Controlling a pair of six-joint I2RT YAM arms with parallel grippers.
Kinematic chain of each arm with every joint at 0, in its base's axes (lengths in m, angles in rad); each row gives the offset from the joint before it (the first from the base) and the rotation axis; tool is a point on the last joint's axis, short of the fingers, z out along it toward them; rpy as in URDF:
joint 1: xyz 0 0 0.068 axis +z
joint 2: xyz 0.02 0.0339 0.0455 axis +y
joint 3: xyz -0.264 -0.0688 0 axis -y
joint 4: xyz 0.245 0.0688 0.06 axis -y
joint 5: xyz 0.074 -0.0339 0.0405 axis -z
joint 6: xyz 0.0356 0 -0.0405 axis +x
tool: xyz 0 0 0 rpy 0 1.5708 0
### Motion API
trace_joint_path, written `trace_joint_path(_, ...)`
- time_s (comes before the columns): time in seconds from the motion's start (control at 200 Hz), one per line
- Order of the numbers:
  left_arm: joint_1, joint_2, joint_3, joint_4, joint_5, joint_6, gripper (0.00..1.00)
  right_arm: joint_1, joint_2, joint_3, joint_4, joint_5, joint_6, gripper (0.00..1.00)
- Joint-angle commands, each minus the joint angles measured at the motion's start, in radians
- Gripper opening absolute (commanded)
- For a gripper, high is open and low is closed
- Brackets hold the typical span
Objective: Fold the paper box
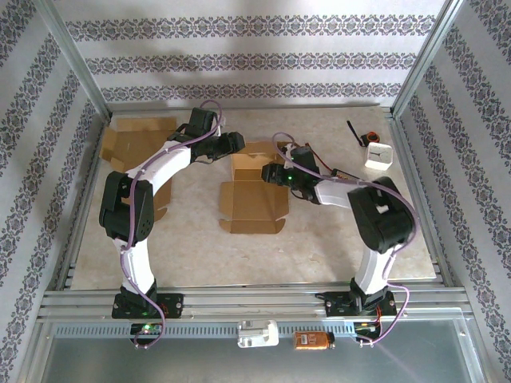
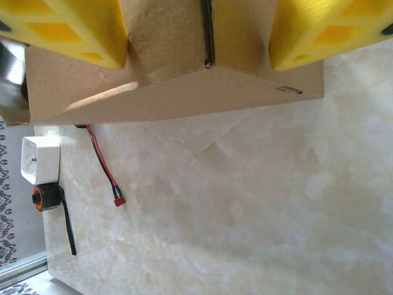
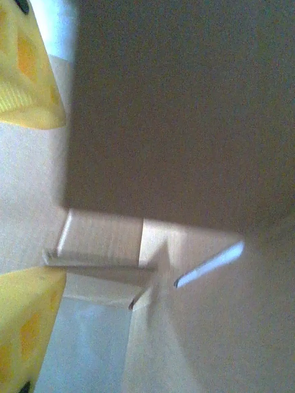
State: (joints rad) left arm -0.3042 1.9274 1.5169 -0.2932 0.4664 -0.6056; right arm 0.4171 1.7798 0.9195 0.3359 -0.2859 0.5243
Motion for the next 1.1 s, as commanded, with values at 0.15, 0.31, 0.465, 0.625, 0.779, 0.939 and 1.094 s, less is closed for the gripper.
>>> trace_joint_path(0.15,-0.022,0.05,0.0,-0.098,-0.023,0.021,0.62,-0.055,-0.305,-0.186,-0.027,0.143,-0.18,0.78)
trace_joint_path(0.31,-0.022,0.053,0.009,-0.106,-0.023,0.021,0.62,-0.117,-0.368,-0.199,-0.065,0.245,-0.281,0.95)
trace_joint_path(0.465,-0.022,0.053,0.014,-0.113,-0.023,0.023,0.62,-0.166,-0.288,-0.116,-0.096,0.233,-0.352,0.98)
trace_joint_path(0.625,-0.022,0.05,0.015,-0.115,-0.025,0.023,0.62,-0.196,-0.142,0.024,-0.145,0.134,-0.358,0.9)
trace_joint_path(0.779,-0.022,0.047,0.017,-0.119,-0.028,0.02,0.62,-0.196,-0.036,0.114,-0.162,0.064,-0.286,0.73)
trace_joint_path(0.939,-0.022,0.037,0.022,-0.125,-0.03,0.017,0.62,-0.179,0.003,0.121,-0.146,0.06,-0.238,0.51)
trace_joint_path(1.094,-0.021,-0.036,-0.016,-0.089,-0.075,0.024,0.69,-0.165,-0.006,0.112,-0.147,0.097,-0.252,0.35)
